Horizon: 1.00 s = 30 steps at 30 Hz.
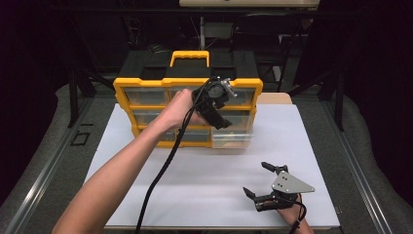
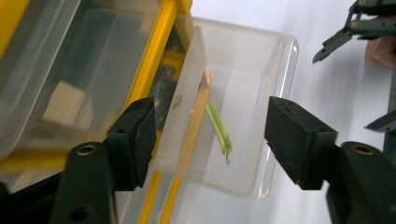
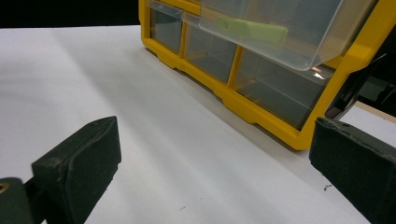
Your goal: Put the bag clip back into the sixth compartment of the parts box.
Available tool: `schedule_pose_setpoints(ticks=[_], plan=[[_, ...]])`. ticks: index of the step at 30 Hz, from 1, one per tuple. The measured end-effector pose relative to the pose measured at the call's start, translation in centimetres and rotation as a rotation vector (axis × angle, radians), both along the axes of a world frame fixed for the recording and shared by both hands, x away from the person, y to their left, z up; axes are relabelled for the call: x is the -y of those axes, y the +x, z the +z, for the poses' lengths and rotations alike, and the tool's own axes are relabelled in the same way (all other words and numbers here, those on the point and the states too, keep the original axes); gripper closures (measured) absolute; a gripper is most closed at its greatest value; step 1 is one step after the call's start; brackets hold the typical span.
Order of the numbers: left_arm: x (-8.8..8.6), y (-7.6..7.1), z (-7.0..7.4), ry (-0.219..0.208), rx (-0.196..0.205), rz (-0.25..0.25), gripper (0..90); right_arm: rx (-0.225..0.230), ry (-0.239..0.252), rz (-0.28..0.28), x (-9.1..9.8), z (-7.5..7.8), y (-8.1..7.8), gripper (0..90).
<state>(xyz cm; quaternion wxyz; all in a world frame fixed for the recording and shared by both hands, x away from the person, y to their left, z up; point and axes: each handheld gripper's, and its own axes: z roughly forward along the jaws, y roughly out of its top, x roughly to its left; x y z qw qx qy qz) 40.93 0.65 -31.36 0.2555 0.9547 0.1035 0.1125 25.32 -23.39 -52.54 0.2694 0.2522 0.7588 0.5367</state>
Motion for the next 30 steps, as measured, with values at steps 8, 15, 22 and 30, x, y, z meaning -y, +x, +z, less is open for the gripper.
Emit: schedule_pose_setpoints(ticks=[8, 15, 22, 30], plan=[[-2.6, -1.2, 0.4, 0.004, 0.024, 0.017, 11.6, -0.002, -0.005, -0.007, 0.0, 0.0, 0.1, 1.6], [-5.2, -3.1, 0.0, -0.007, 0.062, 0.044, 0.0, -0.005, -0.008, -0.008, -0.1, -0.1, 0.1, 1.6], [-8.6, -4.5, -1.4, -0.021, 0.076, 0.099, 0.0, -0.006, -0.011, -0.011, -0.1, -0.1, 0.1, 1.5], [-11.8, -5.8, -3.3, -0.053, 0.080, 0.165, 0.0, -0.002, -0.017, -0.012, -0.2, -0.1, 0.1, 1.6]])
